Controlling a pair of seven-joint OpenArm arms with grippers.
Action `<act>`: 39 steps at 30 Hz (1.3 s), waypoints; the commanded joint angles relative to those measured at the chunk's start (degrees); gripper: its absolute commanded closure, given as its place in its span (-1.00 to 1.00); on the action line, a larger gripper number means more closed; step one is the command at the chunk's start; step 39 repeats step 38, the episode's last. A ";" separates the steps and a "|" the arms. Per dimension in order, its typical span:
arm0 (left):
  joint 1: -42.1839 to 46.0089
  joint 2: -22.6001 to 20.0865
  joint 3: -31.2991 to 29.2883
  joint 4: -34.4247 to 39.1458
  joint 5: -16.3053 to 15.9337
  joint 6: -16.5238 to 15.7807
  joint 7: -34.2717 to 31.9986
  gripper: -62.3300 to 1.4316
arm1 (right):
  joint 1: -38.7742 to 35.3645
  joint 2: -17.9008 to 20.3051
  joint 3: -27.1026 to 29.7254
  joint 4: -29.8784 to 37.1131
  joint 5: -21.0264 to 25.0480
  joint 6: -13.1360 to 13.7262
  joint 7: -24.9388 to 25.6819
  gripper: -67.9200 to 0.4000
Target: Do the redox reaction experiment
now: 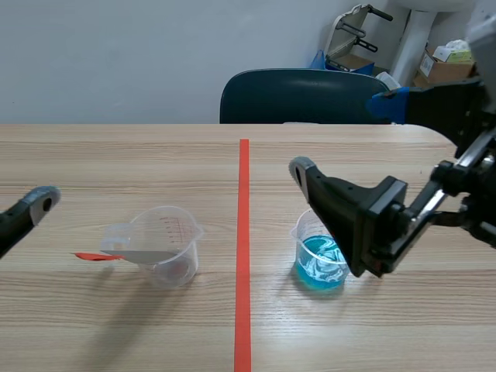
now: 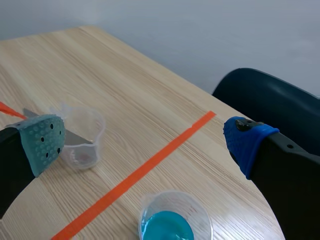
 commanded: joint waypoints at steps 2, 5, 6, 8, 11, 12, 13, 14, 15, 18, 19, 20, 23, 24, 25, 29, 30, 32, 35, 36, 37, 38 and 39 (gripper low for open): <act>-1.79 0.66 4.20 0.79 -0.46 2.25 2.60 -1.00 | -4.76 0.13 3.04 3.48 0.02 -0.66 1.25 -1.00; -3.74 1.46 9.29 0.79 2.40 6.73 5.16 -1.00 | -10.27 0.11 6.34 6.16 -0.13 -0.66 2.47 -1.00; -4.33 1.53 11.02 0.79 3.28 8.57 5.70 -1.00 | -11.65 0.11 7.15 6.71 -0.22 -0.66 3.04 -1.00; -5.60 1.62 14.47 0.79 4.76 11.80 6.25 -1.00 | -13.44 0.11 8.41 7.17 -0.28 -0.63 3.80 -1.00; -7.37 1.60 18.97 0.79 6.19 16.85 6.91 -1.00 | -13.92 0.11 9.22 7.17 -0.31 -0.63 3.54 -1.00; -7.87 1.60 20.31 0.79 6.49 18.58 7.02 -1.00 | -13.90 0.11 9.44 7.17 -0.48 -0.63 3.52 -1.00; -8.35 1.60 21.51 0.79 6.49 20.00 7.06 -1.00 | -13.90 0.11 9.62 7.17 -0.50 -0.63 3.54 -1.00; -8.76 1.60 22.49 0.79 6.49 21.16 7.06 -1.00 | -13.90 0.11 9.73 7.17 -0.50 -0.63 3.56 -1.00; -9.27 1.60 23.41 0.79 6.49 21.79 7.04 -1.00 | -13.90 0.11 9.73 7.17 -0.50 -0.63 3.52 -1.00; -10.10 1.42 25.97 0.79 6.56 23.21 6.88 -1.00 | -13.90 0.11 9.73 7.17 -0.50 -0.63 3.26 -1.00; -10.14 1.14 26.71 0.79 6.56 23.34 6.78 -1.00 | -13.88 0.11 9.73 7.17 -0.50 -0.63 3.23 -1.00; -10.25 0.90 27.39 0.79 6.51 23.32 6.43 -1.00 | -13.88 0.11 9.73 7.17 -0.50 -0.63 3.06 -1.00; -10.23 -0.11 28.74 0.79 6.47 23.30 4.48 -1.00 | -13.90 0.11 9.73 7.17 -0.50 -0.63 2.32 -1.00; -10.23 -0.44 28.96 0.79 6.47 23.30 3.69 -1.00 | -13.90 0.09 9.73 7.17 -0.50 -0.63 2.23 -1.00; -10.23 -0.83 29.24 0.79 6.45 23.30 3.08 -1.00 | -13.90 0.09 9.73 7.17 -0.50 -0.63 2.21 -1.00; -10.23 -2.23 29.88 0.79 6.45 23.26 0.57 -1.00 | -13.90 0.09 9.73 7.17 -0.50 -0.63 2.23 -1.00; -10.23 -2.54 29.88 0.79 6.45 23.21 0.55 -1.00 | -13.90 0.09 9.73 7.17 -0.50 -0.63 2.23 -1.00; -10.23 -2.97 29.86 0.79 6.45 23.21 0.63 -1.00 | -13.90 0.09 9.73 7.17 -0.48 -0.61 2.21 -1.00; -10.23 -3.26 29.86 0.76 6.47 23.26 0.83 -1.00 | -13.90 0.09 9.73 7.17 -0.48 -0.61 2.23 -1.00; -10.23 -3.32 29.86 0.76 6.47 23.26 0.83 -1.00 | -13.90 0.09 9.73 7.17 -0.48 -0.61 2.23 -1.00; -10.23 -3.30 29.86 0.76 6.47 23.26 0.83 -1.00 | -13.90 0.09 9.73 7.17 -0.48 -0.61 2.23 -1.00; -10.23 -3.30 29.86 0.76 6.47 23.21 0.83 -1.00 | -13.90 0.09 9.73 7.17 -0.48 -0.61 2.16 -1.00; -10.23 -3.30 29.86 0.76 6.47 23.21 0.83 -1.00 | -13.90 0.09 9.73 7.17 -0.48 -0.61 2.16 -1.00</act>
